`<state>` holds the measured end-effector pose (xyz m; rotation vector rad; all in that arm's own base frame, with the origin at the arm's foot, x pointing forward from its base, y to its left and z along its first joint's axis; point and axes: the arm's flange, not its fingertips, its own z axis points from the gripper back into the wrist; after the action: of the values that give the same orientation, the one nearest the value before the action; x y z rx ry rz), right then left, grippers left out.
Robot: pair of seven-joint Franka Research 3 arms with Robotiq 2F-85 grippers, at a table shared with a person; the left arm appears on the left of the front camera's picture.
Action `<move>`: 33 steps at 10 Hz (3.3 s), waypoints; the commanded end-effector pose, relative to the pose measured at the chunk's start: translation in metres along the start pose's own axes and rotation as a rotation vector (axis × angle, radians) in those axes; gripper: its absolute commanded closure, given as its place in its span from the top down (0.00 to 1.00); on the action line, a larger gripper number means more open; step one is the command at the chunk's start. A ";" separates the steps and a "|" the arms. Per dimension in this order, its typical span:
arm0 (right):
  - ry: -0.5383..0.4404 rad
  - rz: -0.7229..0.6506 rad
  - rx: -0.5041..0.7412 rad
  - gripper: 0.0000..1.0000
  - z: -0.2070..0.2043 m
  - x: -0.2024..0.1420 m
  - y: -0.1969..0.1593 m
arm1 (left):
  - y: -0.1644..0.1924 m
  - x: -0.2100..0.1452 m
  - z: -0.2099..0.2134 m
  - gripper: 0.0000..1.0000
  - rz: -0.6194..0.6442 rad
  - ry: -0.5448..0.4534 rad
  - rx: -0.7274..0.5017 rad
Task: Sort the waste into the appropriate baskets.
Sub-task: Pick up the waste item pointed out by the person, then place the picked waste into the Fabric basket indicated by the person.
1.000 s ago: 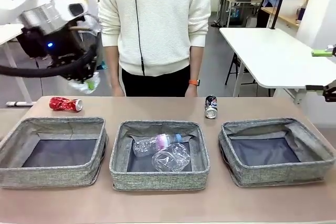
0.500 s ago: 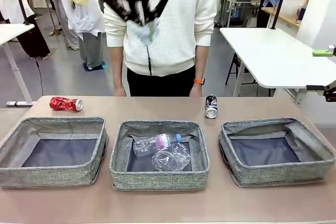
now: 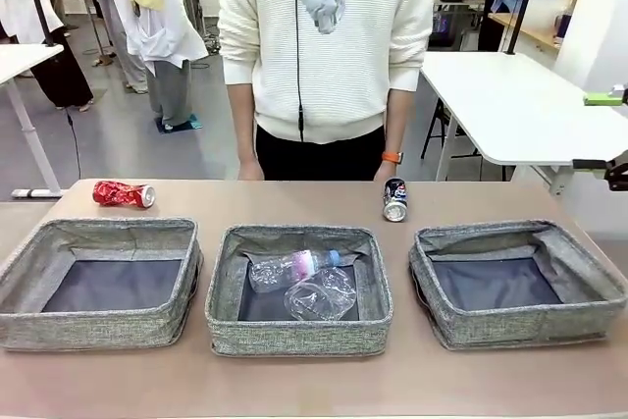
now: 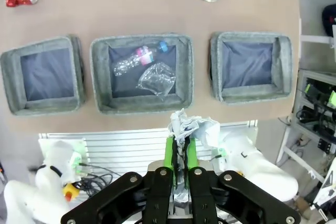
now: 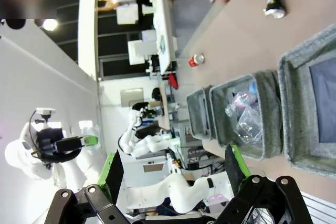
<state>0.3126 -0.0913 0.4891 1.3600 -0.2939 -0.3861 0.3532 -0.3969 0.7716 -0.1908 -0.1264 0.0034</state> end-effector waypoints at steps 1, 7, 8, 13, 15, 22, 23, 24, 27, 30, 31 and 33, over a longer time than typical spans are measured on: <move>0.007 -0.001 -0.002 1.00 0.002 0.000 0.002 | -0.002 0.006 0.008 0.08 0.031 0.014 0.016; 0.007 -0.001 -0.002 1.00 0.002 0.000 0.002 | 0.001 0.003 0.000 0.08 0.005 0.004 0.001; 0.007 -0.001 -0.002 1.00 0.002 0.000 0.002 | 0.001 0.003 0.000 0.08 0.005 0.004 0.001; 0.007 -0.001 -0.002 1.00 0.002 0.000 0.002 | 0.001 0.003 0.000 0.08 0.005 0.004 0.001; 0.007 -0.001 -0.002 1.00 0.002 0.000 0.002 | 0.001 0.003 0.000 0.08 0.005 0.004 0.001; 0.007 -0.001 -0.002 1.00 0.002 0.000 0.002 | 0.001 0.003 0.000 0.08 0.005 0.004 0.001; 0.007 -0.001 -0.002 1.00 0.002 0.000 0.002 | 0.001 0.003 0.000 0.08 0.005 0.004 0.001; 0.007 -0.001 -0.002 1.00 0.002 0.000 0.002 | 0.001 0.003 0.000 0.08 0.005 0.004 0.001; 0.007 -0.001 -0.002 1.00 0.002 0.000 0.002 | 0.001 0.003 0.000 0.08 0.005 0.004 0.001; 0.007 -0.001 -0.002 1.00 0.002 0.000 0.002 | 0.001 0.003 0.000 0.08 0.005 0.004 0.001; 0.007 -0.001 -0.002 1.00 0.002 0.000 0.002 | 0.000 0.004 -0.002 0.08 0.005 0.009 0.003; 0.007 -0.001 -0.002 1.00 0.002 0.000 0.002 | 0.096 0.002 -0.048 0.08 -0.045 -0.139 0.084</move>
<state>0.3125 -0.0913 0.4890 1.3601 -0.2937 -0.3862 0.3708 -0.3718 0.7528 -0.1222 -0.1985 -0.0076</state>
